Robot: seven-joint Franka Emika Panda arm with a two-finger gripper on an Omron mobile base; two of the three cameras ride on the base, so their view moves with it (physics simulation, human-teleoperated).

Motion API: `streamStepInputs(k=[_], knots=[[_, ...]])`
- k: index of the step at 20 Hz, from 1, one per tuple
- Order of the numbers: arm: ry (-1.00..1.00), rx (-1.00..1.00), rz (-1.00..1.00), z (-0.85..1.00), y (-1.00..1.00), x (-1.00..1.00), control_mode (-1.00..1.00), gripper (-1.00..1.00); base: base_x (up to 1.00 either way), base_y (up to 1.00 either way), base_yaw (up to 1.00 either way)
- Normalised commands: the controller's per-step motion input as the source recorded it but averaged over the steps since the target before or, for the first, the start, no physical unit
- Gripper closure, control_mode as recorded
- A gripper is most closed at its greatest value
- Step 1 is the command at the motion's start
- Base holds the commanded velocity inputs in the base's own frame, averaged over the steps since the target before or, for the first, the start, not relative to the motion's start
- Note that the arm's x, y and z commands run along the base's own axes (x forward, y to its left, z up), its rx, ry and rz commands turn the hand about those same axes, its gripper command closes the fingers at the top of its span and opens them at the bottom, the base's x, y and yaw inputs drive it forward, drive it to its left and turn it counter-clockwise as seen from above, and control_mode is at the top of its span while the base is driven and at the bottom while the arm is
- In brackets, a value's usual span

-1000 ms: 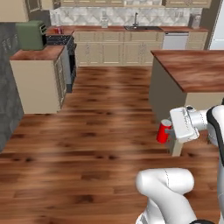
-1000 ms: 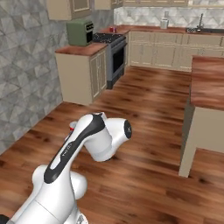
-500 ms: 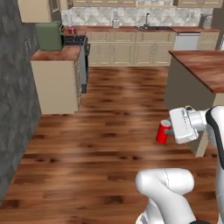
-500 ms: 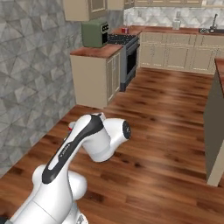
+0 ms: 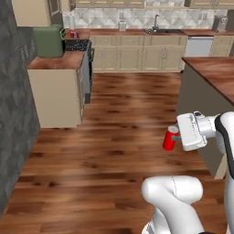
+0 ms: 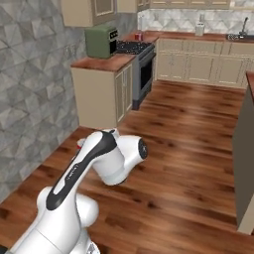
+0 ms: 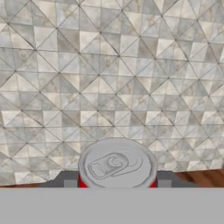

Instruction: Four empty soda cans are scattered around the kitchen. Gather all the cans and cluster them next to the stove for recycling.

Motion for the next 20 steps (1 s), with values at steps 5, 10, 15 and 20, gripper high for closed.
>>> streamStepInputs(k=[5, 10, 15, 20], knots=[[0.00, 0.00, 0.00, 0.00, 0.00, 0.00, 1.00, 1.00, 0.99, 0.00, -0.01], [0.00, 0.00, 0.00, 0.00, 0.00, 0.00, 1.00, 1.00, 0.98, 0.02, 0.00], [0.00, 0.00, 0.00, 0.00, 0.00, 0.00, 1.00, 1.00, 1.00, 0.02, -0.01], [0.00, 0.00, 0.00, 0.00, 0.00, 0.00, 1.00, 1.00, 0.95, 0.00, -0.01]])
